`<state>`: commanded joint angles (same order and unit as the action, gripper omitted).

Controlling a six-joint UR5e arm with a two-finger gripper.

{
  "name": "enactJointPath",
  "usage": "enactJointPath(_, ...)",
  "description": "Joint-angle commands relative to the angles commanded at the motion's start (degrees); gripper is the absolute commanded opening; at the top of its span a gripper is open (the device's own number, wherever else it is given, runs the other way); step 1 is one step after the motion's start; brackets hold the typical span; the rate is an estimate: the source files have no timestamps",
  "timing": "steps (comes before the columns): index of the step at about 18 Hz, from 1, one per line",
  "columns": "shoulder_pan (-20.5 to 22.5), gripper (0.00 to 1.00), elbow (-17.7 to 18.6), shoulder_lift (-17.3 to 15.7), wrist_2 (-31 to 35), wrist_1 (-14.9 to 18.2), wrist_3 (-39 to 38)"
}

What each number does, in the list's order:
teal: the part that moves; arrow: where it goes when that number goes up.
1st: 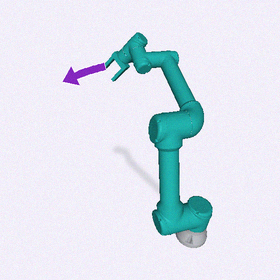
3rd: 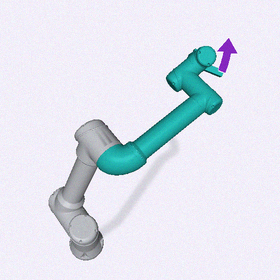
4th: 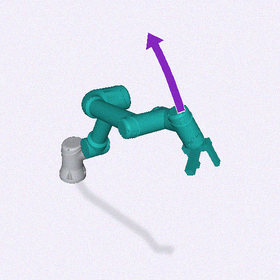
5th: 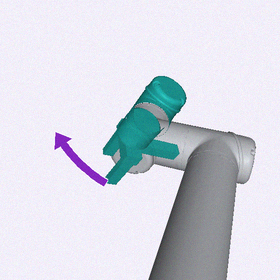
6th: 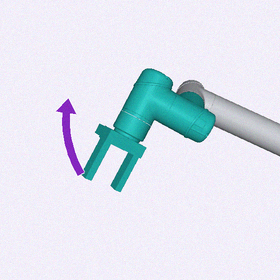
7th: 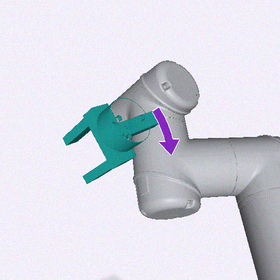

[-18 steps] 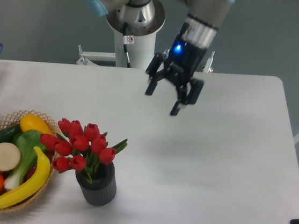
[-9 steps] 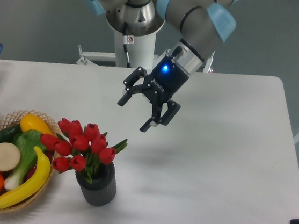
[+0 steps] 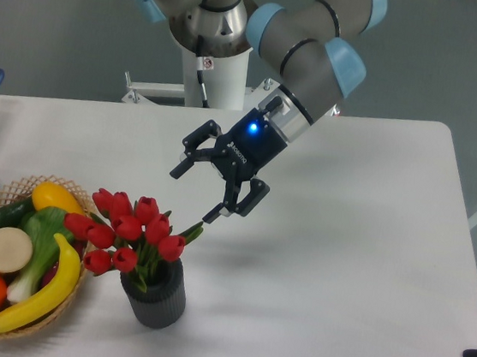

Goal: Pick up the flowers from the vase
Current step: 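Move the open gripper down toward the red tulips in the black vase, then lower the gripper around the tulip stems just below the blooms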

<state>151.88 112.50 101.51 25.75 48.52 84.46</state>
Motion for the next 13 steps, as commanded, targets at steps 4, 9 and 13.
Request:
enactJointPath(4,-0.88,1.0,-2.89,2.89,0.88,-2.01,0.18)
enactJointPath(9,-2.64,1.0,-4.57,5.27,0.79,-2.55,-0.26)
enactJointPath(13,-3.78,1.0,-6.07,6.33,0.61,-2.55,-4.64)
